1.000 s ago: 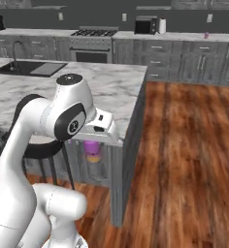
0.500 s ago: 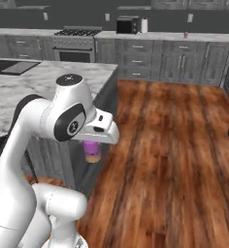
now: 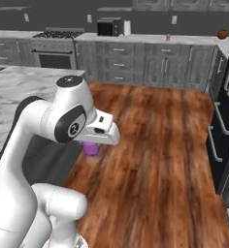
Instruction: Four empty soda cans are scattered around the kitchen. Gather all the cans and cluster them next to the stove for recycling.
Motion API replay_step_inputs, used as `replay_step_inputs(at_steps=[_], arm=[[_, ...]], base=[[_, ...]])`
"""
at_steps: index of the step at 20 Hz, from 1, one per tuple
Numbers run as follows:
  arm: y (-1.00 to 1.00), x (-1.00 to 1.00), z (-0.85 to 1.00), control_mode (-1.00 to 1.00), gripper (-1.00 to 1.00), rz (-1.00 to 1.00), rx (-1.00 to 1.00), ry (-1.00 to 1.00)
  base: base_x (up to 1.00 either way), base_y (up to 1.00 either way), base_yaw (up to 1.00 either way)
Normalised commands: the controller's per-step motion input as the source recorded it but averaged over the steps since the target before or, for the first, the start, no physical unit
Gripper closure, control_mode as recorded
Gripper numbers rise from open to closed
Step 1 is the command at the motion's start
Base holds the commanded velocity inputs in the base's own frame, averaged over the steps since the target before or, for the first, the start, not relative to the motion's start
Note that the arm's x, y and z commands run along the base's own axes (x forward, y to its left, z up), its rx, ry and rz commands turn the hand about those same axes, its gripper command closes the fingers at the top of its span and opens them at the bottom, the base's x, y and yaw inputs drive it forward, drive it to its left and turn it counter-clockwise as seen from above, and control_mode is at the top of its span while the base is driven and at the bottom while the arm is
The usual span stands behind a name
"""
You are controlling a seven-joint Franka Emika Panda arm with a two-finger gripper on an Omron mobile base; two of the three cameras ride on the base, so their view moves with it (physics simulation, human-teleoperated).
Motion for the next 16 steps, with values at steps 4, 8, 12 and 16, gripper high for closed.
replay_step_inputs(at_steps=[4,8,12,16], arm=[[0.0,0.0,0.0,1.0,1.0,0.0,0.0,0.0],[0.0,0.0,0.0,1.0,1.0,0.0,0.0,0.0],[0.0,0.0,0.0,1.0,1.0,0.0,0.0,0.0],[0.0,0.0,0.0,1.0,1.0,0.0,0.0,0.0]], base=[[1.0,-0.5,-0.01],[1.0,0.27,-0.03],[1.0,0.44,-0.03],[1.0,0.03,-0.05]])
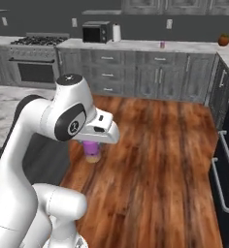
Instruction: Four empty soda cans are scattered around the kitchen. Gather all the cans and cluster them next to the stove for recycling.
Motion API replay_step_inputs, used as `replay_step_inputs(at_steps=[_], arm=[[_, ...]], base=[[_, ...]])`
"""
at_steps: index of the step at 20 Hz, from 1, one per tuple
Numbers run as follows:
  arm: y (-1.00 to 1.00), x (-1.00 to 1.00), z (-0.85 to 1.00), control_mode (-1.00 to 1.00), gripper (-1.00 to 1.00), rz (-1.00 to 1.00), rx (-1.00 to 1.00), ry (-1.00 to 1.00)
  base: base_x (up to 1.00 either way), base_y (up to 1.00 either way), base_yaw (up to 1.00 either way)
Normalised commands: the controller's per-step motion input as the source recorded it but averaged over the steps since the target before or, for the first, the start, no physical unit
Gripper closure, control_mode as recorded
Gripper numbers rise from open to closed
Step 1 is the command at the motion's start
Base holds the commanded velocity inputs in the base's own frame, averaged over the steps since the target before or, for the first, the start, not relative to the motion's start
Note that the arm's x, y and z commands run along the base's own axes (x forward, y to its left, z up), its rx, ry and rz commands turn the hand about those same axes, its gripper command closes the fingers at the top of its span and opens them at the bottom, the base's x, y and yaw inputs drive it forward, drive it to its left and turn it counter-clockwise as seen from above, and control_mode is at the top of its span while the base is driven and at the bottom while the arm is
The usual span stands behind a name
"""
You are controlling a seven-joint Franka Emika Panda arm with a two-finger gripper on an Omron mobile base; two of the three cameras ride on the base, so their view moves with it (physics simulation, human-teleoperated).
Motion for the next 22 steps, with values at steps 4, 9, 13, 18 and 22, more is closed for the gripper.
replay_step_inputs(at_steps=[4,9,13,18,22], arm=[[0.0,0.0,0.0,1.0,1.0,0.0,0.0,0.0],[0.0,0.0,0.0,1.0,1.0,0.0,0.0,0.0],[0.0,0.0,0.0,1.0,1.0,0.0,0.0,0.0],[0.0,0.0,0.0,1.0,1.0,0.0,0.0,0.0],[0.0,0.0,0.0,1.0,1.0,0.0,0.0,0.0]], base=[[1.0,-0.03,-0.05],[1.0,-0.06,-0.04],[1.0,-0.05,-0.03],[1.0,-0.03,-0.04],[1.0,-0.05,-0.04]])
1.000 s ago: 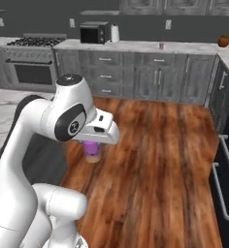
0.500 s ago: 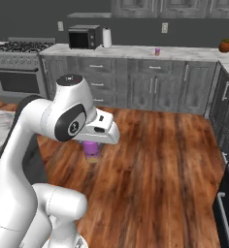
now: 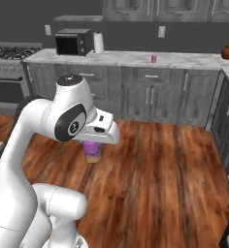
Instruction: Four empty soda cans are scattered around the kitchen. Gather all the cans and cluster them next to the stove for recycling.
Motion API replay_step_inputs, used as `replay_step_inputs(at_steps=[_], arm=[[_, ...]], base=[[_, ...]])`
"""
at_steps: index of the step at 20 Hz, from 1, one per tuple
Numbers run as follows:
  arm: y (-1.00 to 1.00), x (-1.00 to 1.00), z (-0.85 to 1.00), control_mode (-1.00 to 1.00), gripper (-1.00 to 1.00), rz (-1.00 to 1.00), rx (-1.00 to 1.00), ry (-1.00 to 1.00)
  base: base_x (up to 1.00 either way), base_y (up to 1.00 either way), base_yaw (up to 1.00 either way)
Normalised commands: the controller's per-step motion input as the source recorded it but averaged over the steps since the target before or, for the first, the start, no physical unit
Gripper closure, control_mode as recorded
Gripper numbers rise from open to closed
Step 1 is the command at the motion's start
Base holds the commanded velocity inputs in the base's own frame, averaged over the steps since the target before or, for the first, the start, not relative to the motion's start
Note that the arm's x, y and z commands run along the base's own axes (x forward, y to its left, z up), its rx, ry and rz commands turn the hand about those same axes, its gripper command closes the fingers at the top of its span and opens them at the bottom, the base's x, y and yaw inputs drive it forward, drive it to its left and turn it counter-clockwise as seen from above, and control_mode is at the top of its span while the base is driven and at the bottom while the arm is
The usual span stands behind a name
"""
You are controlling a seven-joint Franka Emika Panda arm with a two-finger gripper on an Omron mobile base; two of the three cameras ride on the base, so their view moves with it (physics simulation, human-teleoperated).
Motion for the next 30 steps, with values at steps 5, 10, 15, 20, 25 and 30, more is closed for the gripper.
replay_step_inputs(at_steps=[5,10,15,20,25,30], arm=[[0.0,0.0,0.0,1.0,1.0,0.0,0.0,0.0],[0.0,0.0,0.0,1.0,1.0,0.0,0.0,0.0],[0.0,0.0,0.0,1.0,1.0,0.0,0.0,0.0],[0.0,0.0,0.0,1.0,1.0,0.0,0.0,0.0],[0.0,0.0,0.0,1.0,1.0,0.0,0.0,0.0],[0.0,0.0,0.0,1.0,1.0,0.0,0.0,0.0]], base=[[1.0,-0.01,-0.04],[1.0,0.0,-0.03],[1.0,0.0,-0.03],[1.0,0.0,-0.02],[1.0,0.04,0.0],[1.0,0.18,0.0]])
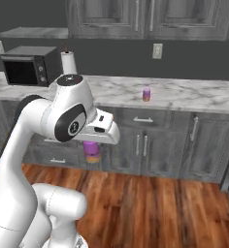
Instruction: Four empty soda cans are scattered around the kitchen. Gather all the cans and cluster them next to the stove for recycling.
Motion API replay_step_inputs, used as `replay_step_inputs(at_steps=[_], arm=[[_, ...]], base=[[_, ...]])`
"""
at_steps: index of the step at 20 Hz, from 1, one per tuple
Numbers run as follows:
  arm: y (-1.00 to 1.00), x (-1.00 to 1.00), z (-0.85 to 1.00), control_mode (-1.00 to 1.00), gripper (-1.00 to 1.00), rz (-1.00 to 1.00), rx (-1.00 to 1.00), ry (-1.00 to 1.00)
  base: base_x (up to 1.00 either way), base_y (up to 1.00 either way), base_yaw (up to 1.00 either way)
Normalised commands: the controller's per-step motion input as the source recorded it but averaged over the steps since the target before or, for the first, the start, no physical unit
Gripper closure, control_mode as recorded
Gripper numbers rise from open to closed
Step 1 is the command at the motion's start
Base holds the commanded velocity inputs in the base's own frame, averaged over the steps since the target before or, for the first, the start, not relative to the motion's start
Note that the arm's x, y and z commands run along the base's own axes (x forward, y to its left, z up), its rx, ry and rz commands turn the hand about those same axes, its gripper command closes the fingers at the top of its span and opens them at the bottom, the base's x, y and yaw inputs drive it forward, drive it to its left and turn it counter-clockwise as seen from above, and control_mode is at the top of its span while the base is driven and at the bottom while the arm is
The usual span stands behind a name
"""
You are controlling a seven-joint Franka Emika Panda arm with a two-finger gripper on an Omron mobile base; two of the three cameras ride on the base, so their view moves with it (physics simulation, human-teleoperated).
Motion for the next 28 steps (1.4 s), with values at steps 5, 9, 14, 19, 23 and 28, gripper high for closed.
replay_step_inputs(at_steps=[5,9,14,19,23,28], arm=[[0.0,0.0,0.0,1.0,1.0,0.0,0.0,0.0],[0.0,0.0,0.0,1.0,1.0,0.0,0.0,0.0],[0.0,0.0,0.0,1.0,1.0,0.0,0.0,0.0],[0.0,0.0,0.0,1.0,1.0,0.0,0.0,0.0],[0.0,0.0,0.0,1.0,1.0,0.0,0.0,0.0],[0.0,0.0,0.0,1.0,1.0,0.0,0.0,0.0]], base=[[1.0,0.37,0.0],[0.97,0.99,-0.01],[0.52,1.0,0.0],[0.44,1.0,0.0],[0.2,1.0,0.0],[0.17,1.0,0.0]])
